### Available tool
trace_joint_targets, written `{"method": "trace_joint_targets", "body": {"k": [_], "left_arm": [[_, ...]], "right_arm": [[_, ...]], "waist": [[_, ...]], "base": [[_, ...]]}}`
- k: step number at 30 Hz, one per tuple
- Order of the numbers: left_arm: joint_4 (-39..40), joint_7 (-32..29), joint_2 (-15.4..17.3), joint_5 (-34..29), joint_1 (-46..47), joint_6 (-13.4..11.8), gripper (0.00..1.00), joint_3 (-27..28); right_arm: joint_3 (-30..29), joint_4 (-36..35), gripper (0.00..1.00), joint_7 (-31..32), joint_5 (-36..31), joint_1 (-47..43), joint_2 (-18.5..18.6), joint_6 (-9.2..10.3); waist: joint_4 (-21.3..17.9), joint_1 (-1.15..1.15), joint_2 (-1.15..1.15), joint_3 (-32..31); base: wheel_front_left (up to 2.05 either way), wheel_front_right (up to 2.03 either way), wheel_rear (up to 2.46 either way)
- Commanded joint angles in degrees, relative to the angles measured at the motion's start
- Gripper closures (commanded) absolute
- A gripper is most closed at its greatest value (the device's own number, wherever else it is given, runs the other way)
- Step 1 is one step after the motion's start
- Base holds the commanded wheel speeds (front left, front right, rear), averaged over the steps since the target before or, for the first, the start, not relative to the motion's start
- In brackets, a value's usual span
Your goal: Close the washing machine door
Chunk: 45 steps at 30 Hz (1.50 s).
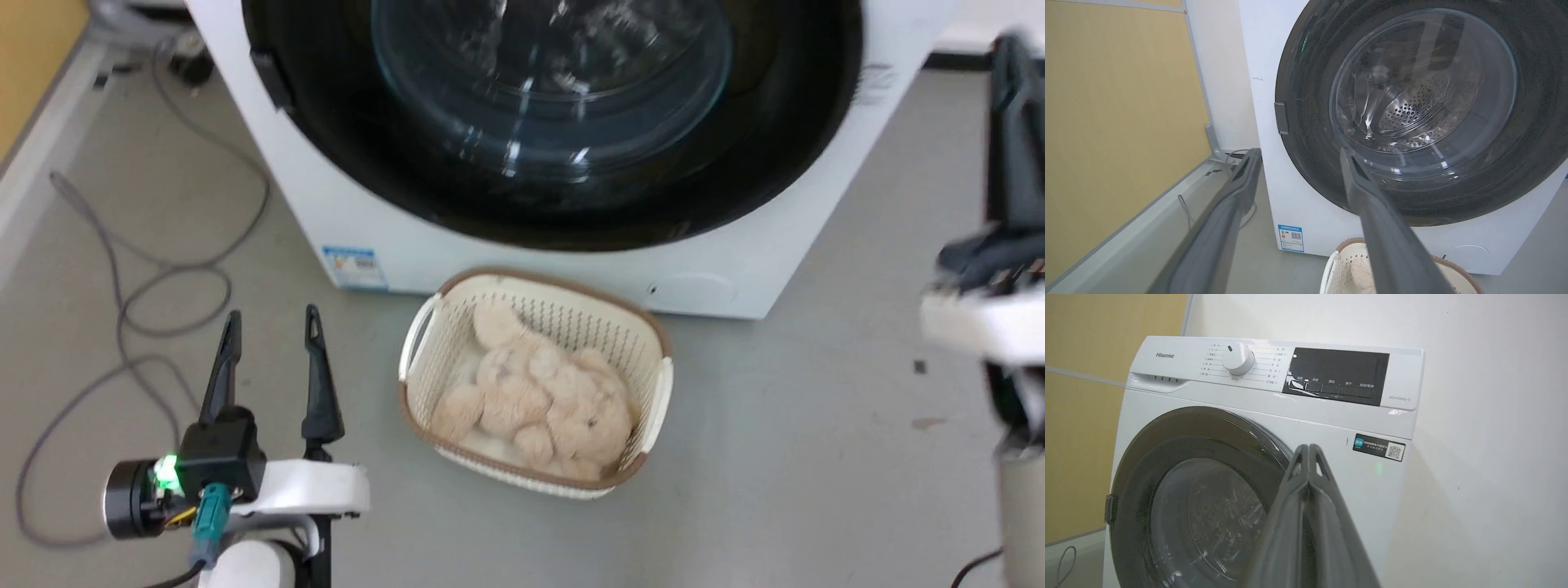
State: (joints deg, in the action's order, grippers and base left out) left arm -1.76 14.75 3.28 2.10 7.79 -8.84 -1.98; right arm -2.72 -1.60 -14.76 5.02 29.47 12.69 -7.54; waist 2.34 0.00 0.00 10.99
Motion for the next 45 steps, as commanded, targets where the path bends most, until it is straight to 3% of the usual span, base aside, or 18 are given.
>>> {"method": "trace_joint_targets", "body": {"k": [1,5,6,7,8,17,28,29,45], "left_arm": [[-0.06,0.25,0.46,-0.58,-1.32,0.22,0.0,0.39],[-0.14,0.25,0.56,-0.8,-2.37,0.33,0.0,0.59],[-0.14,0.25,0.64,-1.02,-2.72,0.33,0.0,0.56],[-0.16,0.25,0.72,-1.25,-3.08,0.28,0.0,0.49],[-0.2,0.25,0.74,-1.4,-3.44,0.22,0.0,0.45],[-0.33,0.25,0.62,-1.48,-6.58,-0.29,0.0,-0.19],[-0.43,0.25,0.49,-0.92,-7.79,0.25,0.0,-0.58],[-0.38,-0.02,0.48,-1.28,-6.95,0.13,1.0,-0.65],[-0.17,-1.61,0.39,-1.42,-7.03,1.02,1.0,-0.44]], "right_arm": [[0.35,-1.24,1.0,-0.24,0.18,-3.51,-1.61,0.05],[0.6,-0.68,1.0,-0.24,1.25,-7.47,-3.58,0.05],[0.64,-0.21,0.88,-0.24,1.78,-8.81,-4.31,0.05],[0.91,0.61,0.52,-0.24,2.38,-10.2,-4.85,0.05],[1.23,1.18,0.0,-0.24,2.56,-11.43,-5.2,0.05],[-0.92,3.31,0.0,-0.24,-1.15,-21.62,-9.27,0.05],[0.83,4.43,0.0,-0.24,-0.19,-25.77,-9.8,0.05],[0.75,4.36,1.0,0.03,-0.36,-24.92,-9.43,0.01],[0.94,4.08,1.0,1.57,-0.87,-25.32,-9.46,0.01]], "waist": [[-1.5,0.0,0.0,-2.34],[-1.95,0.0,0.0,-3.65],[-2.09,0.0,0.0,-4.09],[-2.21,0.0,0.0,-4.54],[-2.33,0.0,0.0,-4.93],[-3.56,0.0,0.0,-7.64],[-4.73,0.0,0.0,-8.03],[-4.74,0.0,0.0,-8.04],[-4.5,0.0,0.0,-8.35]], "base": [[0.0,0.0,0.0],[0.0,0.0,0.0],[0.0,0.0,0.0],[0.0,0.0,0.0],[0.0,0.0,0.0],[0.0,0.0,0.0],[0.0,0.0,0.0],[0.0,0.0,0.0],[0.0,0.0,0.0]]}}
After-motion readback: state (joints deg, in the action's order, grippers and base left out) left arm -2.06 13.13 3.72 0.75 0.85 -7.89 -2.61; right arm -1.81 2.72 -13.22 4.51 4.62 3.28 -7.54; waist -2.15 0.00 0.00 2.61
